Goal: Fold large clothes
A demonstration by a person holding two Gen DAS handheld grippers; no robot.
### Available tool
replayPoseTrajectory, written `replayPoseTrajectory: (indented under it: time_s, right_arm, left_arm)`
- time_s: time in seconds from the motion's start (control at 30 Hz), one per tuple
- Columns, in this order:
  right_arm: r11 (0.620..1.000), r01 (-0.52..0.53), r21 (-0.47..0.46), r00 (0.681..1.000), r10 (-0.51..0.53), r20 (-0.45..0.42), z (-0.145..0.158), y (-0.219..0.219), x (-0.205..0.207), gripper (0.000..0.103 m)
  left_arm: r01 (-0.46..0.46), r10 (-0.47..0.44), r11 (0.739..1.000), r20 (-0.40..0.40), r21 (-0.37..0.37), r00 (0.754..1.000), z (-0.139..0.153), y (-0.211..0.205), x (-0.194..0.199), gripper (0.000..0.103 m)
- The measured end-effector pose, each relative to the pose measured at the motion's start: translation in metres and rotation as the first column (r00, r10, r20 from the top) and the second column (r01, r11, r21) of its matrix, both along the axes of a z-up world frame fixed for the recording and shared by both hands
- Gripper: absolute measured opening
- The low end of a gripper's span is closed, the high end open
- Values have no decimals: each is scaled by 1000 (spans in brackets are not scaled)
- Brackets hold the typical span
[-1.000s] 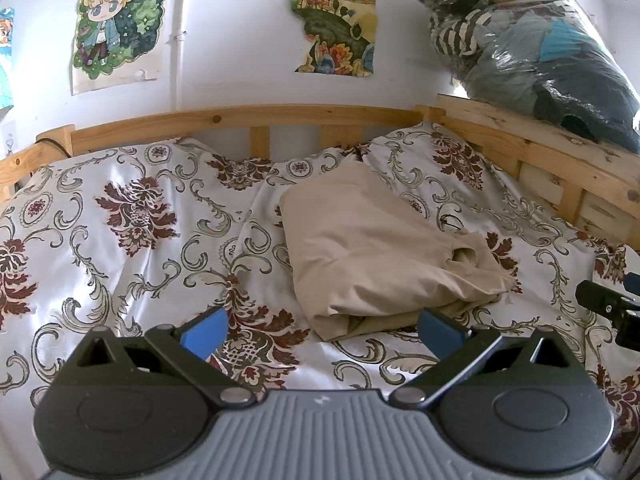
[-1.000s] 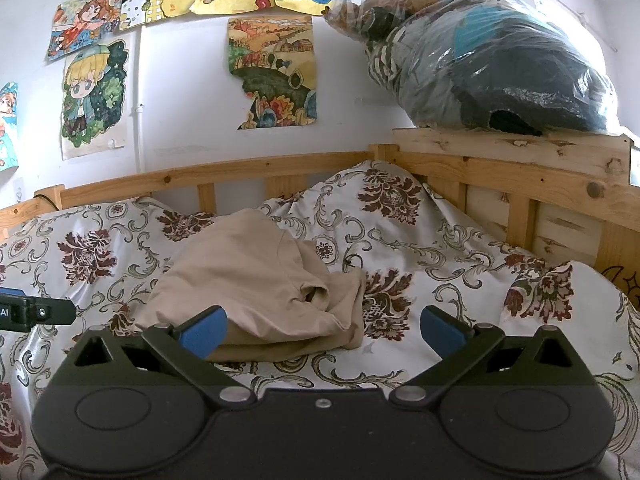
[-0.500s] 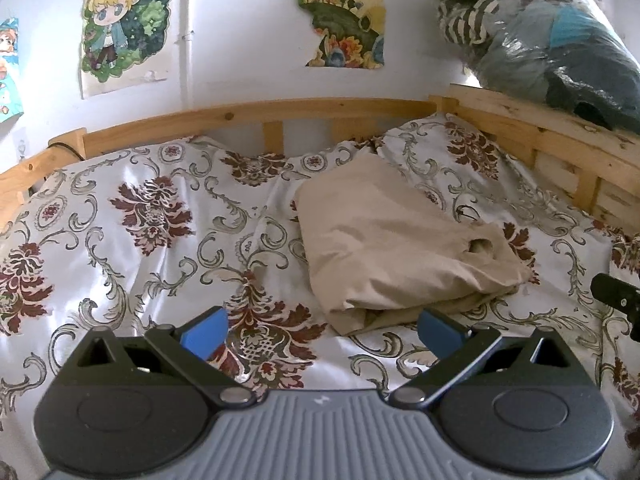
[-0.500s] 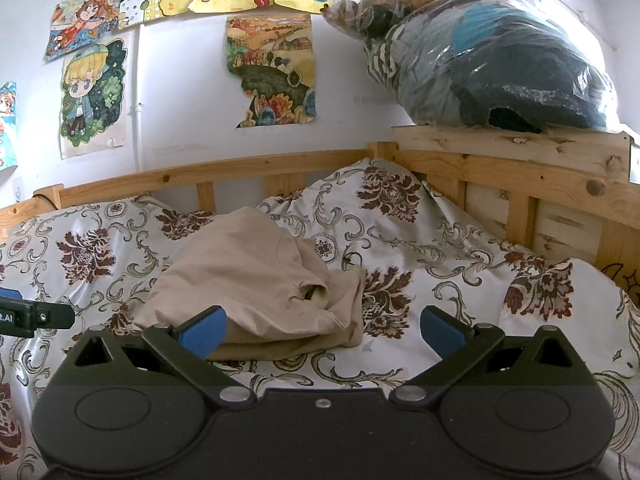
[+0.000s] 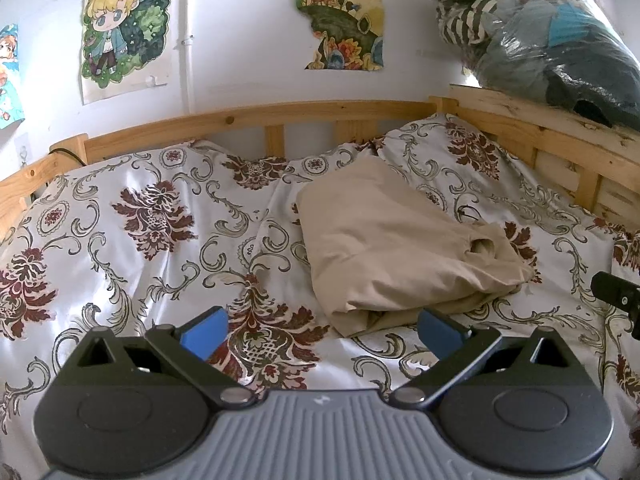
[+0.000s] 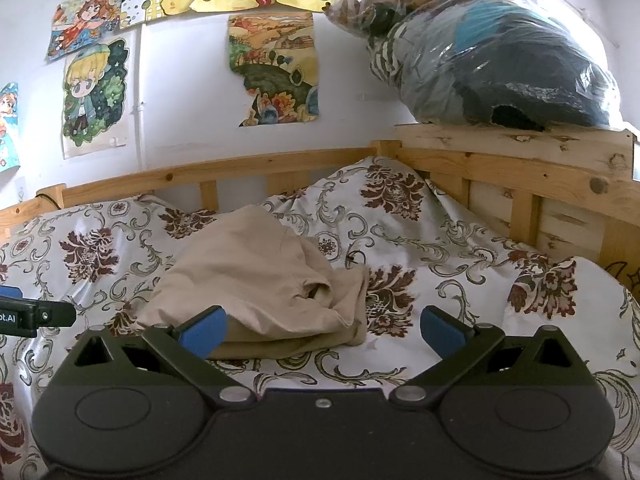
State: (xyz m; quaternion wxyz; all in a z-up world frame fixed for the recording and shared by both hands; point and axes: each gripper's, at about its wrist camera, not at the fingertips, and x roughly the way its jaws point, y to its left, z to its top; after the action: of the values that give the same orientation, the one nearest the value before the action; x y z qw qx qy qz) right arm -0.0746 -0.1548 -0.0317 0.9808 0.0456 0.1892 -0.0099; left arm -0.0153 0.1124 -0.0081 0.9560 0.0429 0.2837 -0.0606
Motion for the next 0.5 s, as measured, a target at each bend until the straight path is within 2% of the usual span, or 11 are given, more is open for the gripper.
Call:
replayPoseTrajectory:
  time_s: [0.5]
  right_arm:
    - [1000, -9, 5, 1000, 9, 0, 0, 0, 0, 102]
  left_arm:
    - [0, 0, 1000, 0, 3, 1000, -1, -1, -1, 102]
